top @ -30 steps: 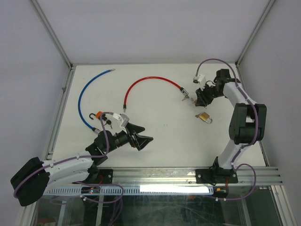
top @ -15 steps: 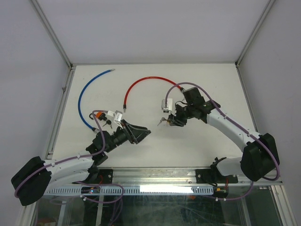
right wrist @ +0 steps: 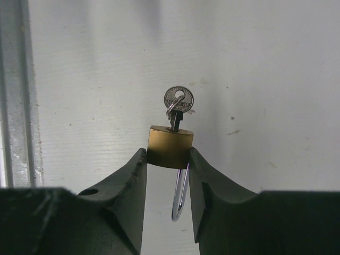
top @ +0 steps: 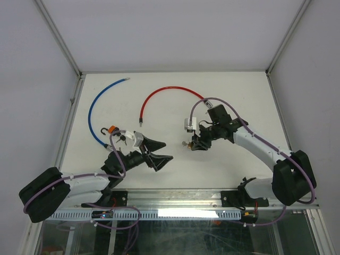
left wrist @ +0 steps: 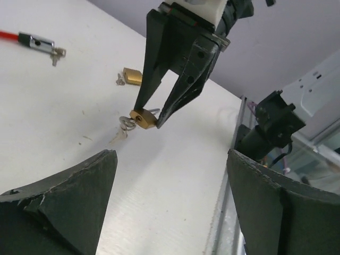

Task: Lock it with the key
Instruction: Place the key at the center of the board.

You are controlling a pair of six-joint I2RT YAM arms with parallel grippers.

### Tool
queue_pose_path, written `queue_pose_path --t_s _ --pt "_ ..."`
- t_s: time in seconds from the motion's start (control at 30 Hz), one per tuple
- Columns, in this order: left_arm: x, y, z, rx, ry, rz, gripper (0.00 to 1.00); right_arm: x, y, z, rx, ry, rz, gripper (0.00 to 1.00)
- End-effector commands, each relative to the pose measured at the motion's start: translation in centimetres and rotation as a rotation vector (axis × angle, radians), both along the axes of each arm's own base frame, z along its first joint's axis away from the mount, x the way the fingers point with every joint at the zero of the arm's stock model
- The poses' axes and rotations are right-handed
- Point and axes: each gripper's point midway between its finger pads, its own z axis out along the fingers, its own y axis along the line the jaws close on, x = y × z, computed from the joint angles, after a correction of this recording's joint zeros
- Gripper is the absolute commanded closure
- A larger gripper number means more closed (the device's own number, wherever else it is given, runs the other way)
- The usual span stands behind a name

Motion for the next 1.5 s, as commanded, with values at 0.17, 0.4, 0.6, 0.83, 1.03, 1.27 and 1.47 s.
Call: queue_pose_path --t_s 0.17,0.4,0.6,0.83,1.03,1.27,1.47 --pt "-2.3 2.0 5.1 -0.006 -0.656 0.009 0.01 -2.5 2.3 2.4 0.131 0.143 0.144 1.00" --pt "-4.3 0.1 4.6 0.120 -0.978 -0.080 0.01 -4.2 2.5 2.1 0.136 0.294 0.194 1.00" --pt "-2.9 -2.4 1.6 0.380 -1.023 -0.114 0.02 -4.9 2.7 1.9 0.128 0.387 0.223 1.00" --pt "-1.5 -4.8 -0.1 0.510 -0.977 -0.150 0.19 -5.1 2.8 1.9 0.132 0.420 0.232 1.00" --pt "-1.2 -6.6 -2.2 0.617 -0.965 -0.189 0.27 -5.2 2.8 1.6 0.122 0.446 0.233 1.00" --pt "-0.4 -7.2 -3.8 0.732 -0.957 -0.181 0.34 -5.4 2.8 1.7 0.122 0.455 0.238 1.00" --pt "0.0 -7.8 -3.7 0.764 -0.992 -0.163 0.33 -5.6 2.9 1.4 0.111 0.474 0.243 1.00"
